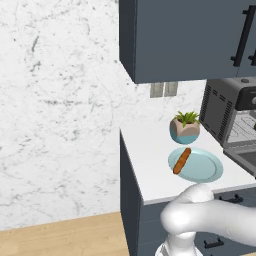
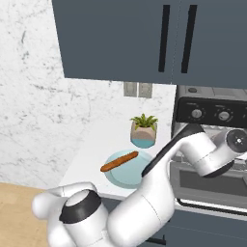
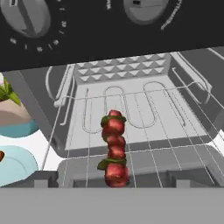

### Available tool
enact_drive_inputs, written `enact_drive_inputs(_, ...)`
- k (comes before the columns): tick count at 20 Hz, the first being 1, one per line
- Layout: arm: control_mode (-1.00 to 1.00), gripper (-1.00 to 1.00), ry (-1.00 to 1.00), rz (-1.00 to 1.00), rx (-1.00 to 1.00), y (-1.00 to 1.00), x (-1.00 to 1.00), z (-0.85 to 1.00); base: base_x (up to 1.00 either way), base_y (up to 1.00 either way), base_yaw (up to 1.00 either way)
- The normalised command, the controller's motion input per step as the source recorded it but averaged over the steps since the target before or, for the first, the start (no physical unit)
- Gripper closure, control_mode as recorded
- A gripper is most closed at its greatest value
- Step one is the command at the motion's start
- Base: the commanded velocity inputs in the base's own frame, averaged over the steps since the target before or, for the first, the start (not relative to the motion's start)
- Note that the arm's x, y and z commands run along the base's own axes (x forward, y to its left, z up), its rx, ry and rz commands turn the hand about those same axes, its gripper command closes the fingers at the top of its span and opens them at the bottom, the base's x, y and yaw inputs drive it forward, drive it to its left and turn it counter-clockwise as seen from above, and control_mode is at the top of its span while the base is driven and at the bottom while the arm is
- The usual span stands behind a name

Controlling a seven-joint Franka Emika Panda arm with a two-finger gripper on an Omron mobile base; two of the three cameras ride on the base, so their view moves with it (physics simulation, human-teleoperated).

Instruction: Pick up the kebab skewer and baguette bread, and place them inside the toaster oven. Close the toaster oven door and start by setting the timer.

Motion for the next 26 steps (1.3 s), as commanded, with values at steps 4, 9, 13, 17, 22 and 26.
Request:
enact_drive_inputs(4,-1.0,-1.0,0.02,-0.12,-0.03,1.0,-0.74,0.06,0.0,0.0,0.0)
enact_drive_inputs(9,-1.0,-1.0,0.04,-0.16,0.0,1.0,-0.81,-0.08,0.0,0.0,0.0)
enact_drive_inputs(13,-1.0,-1.0,0.0,-0.21,0.0,1.0,-0.59,-0.23,0.0,0.0,0.0)
enact_drive_inputs(17,-1.0,-1.0,0.0,-0.21,0.0,1.0,-0.05,-0.23,0.0,0.0,0.0)
enact_drive_inputs(22,-1.0,-1.0,0.0,-0.17,0.03,1.0,0.27,-0.16,0.0,0.0,0.0)
enact_drive_inputs(26,-1.0,-1.0,0.0,-0.14,0.14,1.0,0.47,-0.07,0.0,0.0,0.0)
